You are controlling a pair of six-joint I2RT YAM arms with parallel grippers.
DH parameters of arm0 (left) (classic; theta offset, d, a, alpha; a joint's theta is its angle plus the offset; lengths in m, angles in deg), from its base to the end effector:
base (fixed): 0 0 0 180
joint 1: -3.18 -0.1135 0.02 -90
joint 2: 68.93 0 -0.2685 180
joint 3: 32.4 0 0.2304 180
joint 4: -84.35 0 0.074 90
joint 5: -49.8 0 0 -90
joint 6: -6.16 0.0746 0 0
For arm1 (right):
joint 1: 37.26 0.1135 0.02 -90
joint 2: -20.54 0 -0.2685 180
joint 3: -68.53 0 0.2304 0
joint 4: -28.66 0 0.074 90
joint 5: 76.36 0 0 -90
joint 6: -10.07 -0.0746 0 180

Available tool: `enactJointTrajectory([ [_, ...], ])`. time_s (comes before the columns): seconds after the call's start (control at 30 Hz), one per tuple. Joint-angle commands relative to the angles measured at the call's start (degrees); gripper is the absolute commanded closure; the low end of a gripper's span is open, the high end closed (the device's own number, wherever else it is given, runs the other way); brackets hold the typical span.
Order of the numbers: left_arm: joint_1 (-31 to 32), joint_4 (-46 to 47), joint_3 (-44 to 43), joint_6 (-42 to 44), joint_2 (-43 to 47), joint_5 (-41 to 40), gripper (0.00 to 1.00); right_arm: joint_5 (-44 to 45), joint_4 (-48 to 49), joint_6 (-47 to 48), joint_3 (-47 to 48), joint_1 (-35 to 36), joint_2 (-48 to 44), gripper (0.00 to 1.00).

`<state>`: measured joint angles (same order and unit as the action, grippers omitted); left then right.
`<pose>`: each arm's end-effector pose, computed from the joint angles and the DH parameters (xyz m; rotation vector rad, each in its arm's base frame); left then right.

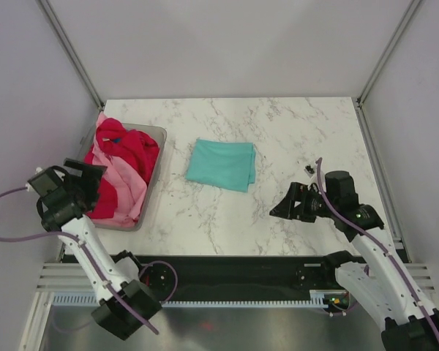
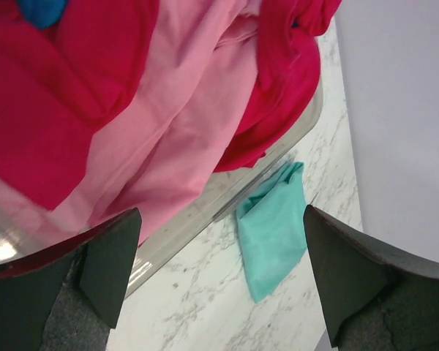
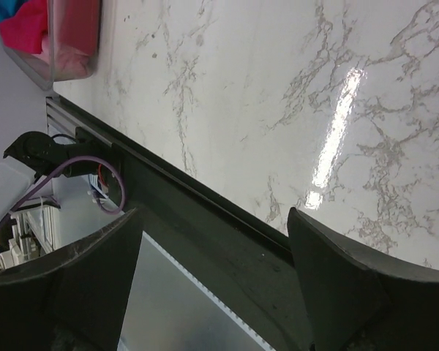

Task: Fold and stack the t-shirts

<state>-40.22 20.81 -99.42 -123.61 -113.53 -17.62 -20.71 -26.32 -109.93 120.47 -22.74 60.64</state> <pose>0.1283 0.0819 0.2959 -1.3388 1.8159 -0.4160 0.1241 0.0756 0.2410 0.0047 2.4094 1.0751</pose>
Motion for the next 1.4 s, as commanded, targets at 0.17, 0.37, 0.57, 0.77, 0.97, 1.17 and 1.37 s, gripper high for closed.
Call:
enactJointTrajectory([
  [0.17, 24.29, 19.35, -22.45, -8.49, -34.07, -11.68, 0.0, 2.09, 11.66, -1.03, 1.91, 0.24, 13.5, 0.12],
  [0.37, 30.64, 20.32, -53.46, -5.51, -65.01, -8.62, 0.01, 3.15, 15.0, 0.11, 4.03, 0.5, 21.15, 0.12],
  [0.57, 32.15, 18.56, -80.13, -7.6, -87.3, -5.72, 0.0, 4.46, 15.18, 2.13, 3.59, 1.03, 24.85, 0.12],
  [0.77, 32.33, 14.97, -81.61, -5.77, -95.85, -6.58, 0.0, 4.99, 14.92, 2.58, 3.68, 1.12, 25.47, 0.12],
  [0.97, 28.03, 14.26, -61.78, -4.35, -82.62, -13.18, 0.0, 5.08, 15.44, 1.96, 3.5, 1.38, 24.86, 0.12],
  [1.17, 23.36, 15.93, -48.38, -2.33, -72.66, -12.31, 0.0, 5.96, 16.59, -0.49, 3.41, 2.96, 23.71, 0.12],
  [1.37, 21.43, 14.09, -43.62, -0.49, -67.29, -16.25, 0.0, 8.07, 16.5, -2.43, 3.33, 6.13, 22.22, 0.11],
])
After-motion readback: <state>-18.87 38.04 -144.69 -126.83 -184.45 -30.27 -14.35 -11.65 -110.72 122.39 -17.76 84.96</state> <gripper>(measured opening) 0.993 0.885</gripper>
